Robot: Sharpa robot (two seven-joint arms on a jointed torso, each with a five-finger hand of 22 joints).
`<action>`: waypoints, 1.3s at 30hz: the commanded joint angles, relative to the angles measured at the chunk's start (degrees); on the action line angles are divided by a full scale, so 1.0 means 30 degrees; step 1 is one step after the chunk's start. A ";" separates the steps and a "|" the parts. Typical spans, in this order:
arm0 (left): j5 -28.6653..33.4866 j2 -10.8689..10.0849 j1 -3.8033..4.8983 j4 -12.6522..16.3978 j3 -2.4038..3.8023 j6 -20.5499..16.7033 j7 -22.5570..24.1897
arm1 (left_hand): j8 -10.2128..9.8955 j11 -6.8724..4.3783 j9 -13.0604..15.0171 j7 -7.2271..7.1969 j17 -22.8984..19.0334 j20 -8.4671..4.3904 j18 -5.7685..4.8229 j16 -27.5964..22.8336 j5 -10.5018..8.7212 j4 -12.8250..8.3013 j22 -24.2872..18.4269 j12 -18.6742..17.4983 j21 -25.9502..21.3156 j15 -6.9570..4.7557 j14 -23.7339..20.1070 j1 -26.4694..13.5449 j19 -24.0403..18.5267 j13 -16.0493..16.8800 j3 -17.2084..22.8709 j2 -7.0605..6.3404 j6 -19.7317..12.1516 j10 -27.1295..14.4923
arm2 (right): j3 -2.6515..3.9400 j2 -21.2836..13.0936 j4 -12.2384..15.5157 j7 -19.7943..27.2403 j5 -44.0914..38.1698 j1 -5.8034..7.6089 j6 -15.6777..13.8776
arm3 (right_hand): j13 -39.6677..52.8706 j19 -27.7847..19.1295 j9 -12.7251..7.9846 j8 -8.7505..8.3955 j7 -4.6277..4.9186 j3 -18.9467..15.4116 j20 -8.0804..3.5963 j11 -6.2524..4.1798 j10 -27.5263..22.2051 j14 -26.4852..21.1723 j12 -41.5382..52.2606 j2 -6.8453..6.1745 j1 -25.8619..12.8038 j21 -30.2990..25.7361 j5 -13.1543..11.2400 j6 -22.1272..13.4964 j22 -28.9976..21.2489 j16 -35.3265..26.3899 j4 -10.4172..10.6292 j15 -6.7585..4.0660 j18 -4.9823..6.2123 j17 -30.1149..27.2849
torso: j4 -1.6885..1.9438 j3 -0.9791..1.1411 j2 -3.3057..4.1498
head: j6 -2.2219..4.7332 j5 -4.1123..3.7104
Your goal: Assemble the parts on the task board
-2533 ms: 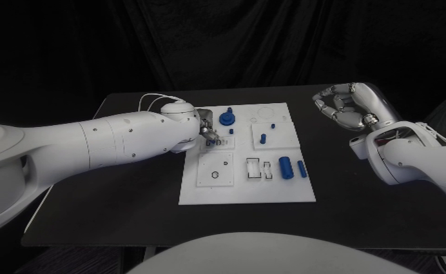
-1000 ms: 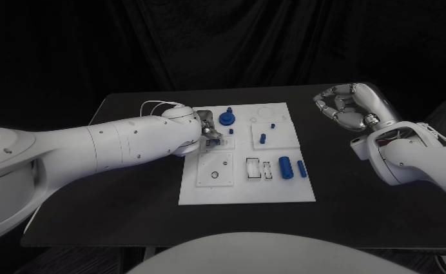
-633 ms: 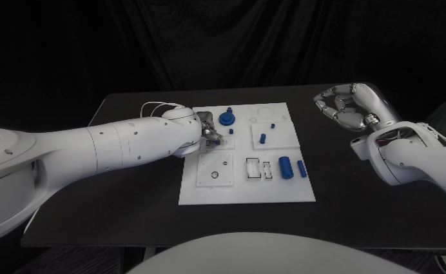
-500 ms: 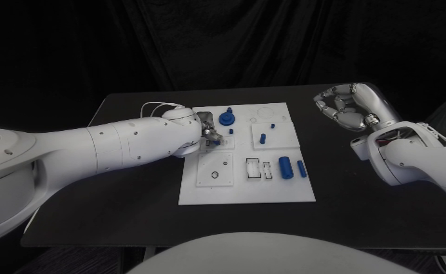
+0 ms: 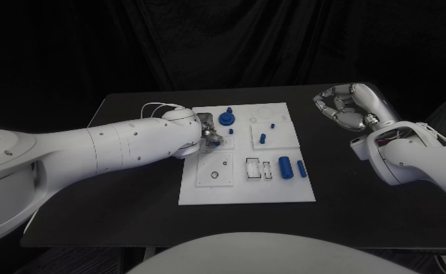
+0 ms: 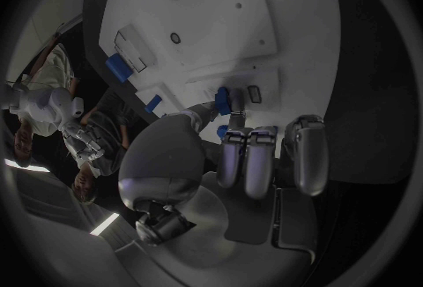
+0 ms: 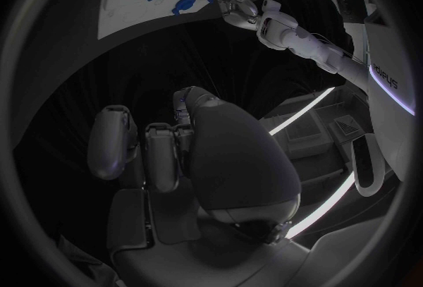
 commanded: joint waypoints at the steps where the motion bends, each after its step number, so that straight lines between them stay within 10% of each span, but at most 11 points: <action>1: 0.0132 0.0059 -0.0077 -0.0023 0.0005 0.0232 0.0176 | -0.0187 -0.0117 0.0067 0.0012 0.5033 0.0019 0.0099 0.0051 -0.0872 0.0114 0.0882 0.0068 -0.0099 -0.0049 0.1985 -0.0229 -0.0108 0.5032 -0.0318 0.0141 0.0096 0.1982 | 0.0015 0.0005 0.0004 -0.0340 -0.0029 -0.0040 0.0123 | 0.1093 0.0012 -0.0021 0.0086 -0.0022 0.0107 0.0003 -0.0005 -0.0064 0.1142 -0.0081 -0.0122 0.0082 -0.0070 0.0113 -0.0096 0.3180 -0.0056 0.0030 -0.0131 0.0055 0.3170 | -0.0003 0.0002 -0.0007 | -0.0002 -0.0006; 12: 0.0132 0.0099 -0.0241 -0.0252 0.0005 0.0357 0.0231 | -0.0883 0.0071 0.0174 0.0212 0.5033 0.0149 0.0140 0.0051 -0.2900 0.1290 0.0792 0.0068 -0.0294 0.0101 0.1985 -0.1041 -0.0212 0.5032 -0.2098 0.0305 0.0031 0.1982 | 0.0015 0.0001 -0.0003 -0.0420 -0.0029 -0.0040 0.0218 | 0.1093 0.0012 -0.0021 0.0086 -0.0022 0.0107 0.0003 -0.0005 -0.0064 0.1142 -0.0081 -0.0122 0.0082 -0.0070 0.0113 -0.0096 0.3180 -0.0056 0.0030 -0.0131 0.0055 0.3170 | -0.0004 0.0003 0.0001 | -0.0002 -0.0012; 17: 0.0132 0.0069 -0.0291 -0.0244 0.0005 0.0373 0.0321 | -0.1042 -0.0063 0.0429 0.0048 0.5033 0.0083 0.0133 0.0051 -0.0012 0.0306 0.0908 0.0068 -0.0306 0.0000 0.1985 0.0404 -0.0146 0.5032 -0.1854 0.0602 0.0186 0.1982 | 0.0015 0.0016 -0.0016 -0.0442 -0.0029 -0.0042 0.0242 | 0.1082 0.0019 -0.0024 0.0101 -0.0020 0.0112 0.0004 -0.0004 -0.0064 0.1140 -0.0084 -0.0142 0.0062 -0.0066 0.0111 -0.0105 0.3181 -0.0064 0.0030 -0.0130 0.0054 0.3162 | -0.0010 0.0001 0.0003 | -0.0002 0.0011; 23: 0.0132 0.0017 -0.0326 -0.0169 0.0005 0.0451 0.0381 | -0.1177 -0.0140 0.0682 -0.0014 0.5033 0.0009 0.0117 0.0051 0.1659 -0.0785 0.1020 0.0068 -0.0308 -0.0066 0.1985 0.1380 -0.0081 0.5032 -0.0796 0.0488 0.0198 0.1982 | 0.0015 0.0045 -0.0034 -0.0478 -0.0029 -0.0042 0.0280 | 0.1082 0.0019 -0.0024 0.0101 -0.0020 0.0112 0.0004 -0.0004 -0.0064 0.1140 -0.0084 -0.0142 0.0062 -0.0066 0.0111 -0.0105 0.3181 -0.0064 0.0030 -0.0130 0.0054 0.3162 | -0.0013 0.0002 0.0002 | -0.0002 0.0043; 39: 0.0132 -0.0104 -0.0357 -0.0079 0.0005 -0.0216 0.0805 | -0.1225 -0.0154 0.0994 -0.0035 0.5033 0.0010 0.0105 0.0051 0.1323 -0.0992 0.1120 0.0068 -0.0329 -0.0069 0.1985 0.1097 -0.0033 0.5032 -0.0024 0.0411 0.0357 0.1982 | 0.0015 0.0098 -0.0090 -0.0561 -0.0029 -0.0042 0.0351 | 0.1095 0.0010 -0.0026 0.0113 -0.0022 0.0130 0.0004 -0.0006 -0.0046 0.1135 -0.0078 -0.0143 0.0062 -0.0094 0.0117 -0.0112 0.3173 -0.0080 0.0020 -0.0131 0.0060 0.3146 | -0.0012 0.0002 -0.0005 | -0.0002 0.0084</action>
